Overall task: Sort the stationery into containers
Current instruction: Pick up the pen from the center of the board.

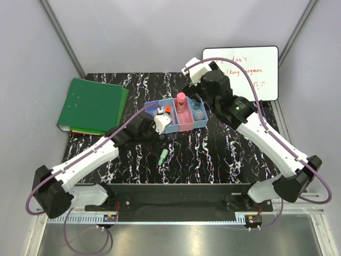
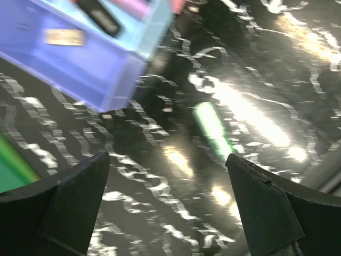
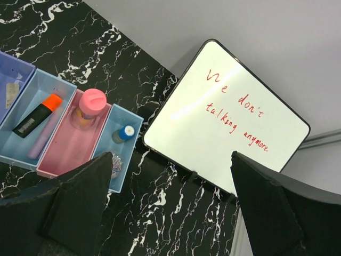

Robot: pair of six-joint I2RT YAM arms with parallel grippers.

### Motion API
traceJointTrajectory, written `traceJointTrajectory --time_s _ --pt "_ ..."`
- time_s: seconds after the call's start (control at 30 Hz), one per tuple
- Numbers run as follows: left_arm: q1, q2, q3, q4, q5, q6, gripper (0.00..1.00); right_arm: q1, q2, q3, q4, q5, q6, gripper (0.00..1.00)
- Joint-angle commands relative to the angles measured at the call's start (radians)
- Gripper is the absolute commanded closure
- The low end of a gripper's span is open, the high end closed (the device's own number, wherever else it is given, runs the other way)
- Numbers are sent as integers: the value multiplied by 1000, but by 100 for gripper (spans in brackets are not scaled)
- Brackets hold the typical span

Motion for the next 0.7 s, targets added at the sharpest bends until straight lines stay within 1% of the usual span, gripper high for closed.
traceJointTrajectory --time_s 0.0,0.07,0.3,0.43,0.57,0.67 --pt "-44 95 64 -44 -13 -176 1 -3 -14 3 -4 19 -29 0" --pt "-47 146 82 -49 -1 -214 1 -3 -11 5 -1 14 -23 0" --pt "-46 296 89 -68 -1 -243 1 -3 -18 -21 19 11 -37 0" --pt "-46 344 67 -39 -1 -265 2 -4 -28 -18 19 10 -37 0" --pt "-47 375 29 29 -7 -279 3 -7 -34 -27 19 8 -32 0" --pt "-46 419 33 49 -14 -297 3 -9 -41 -36 19 0 -26 0"
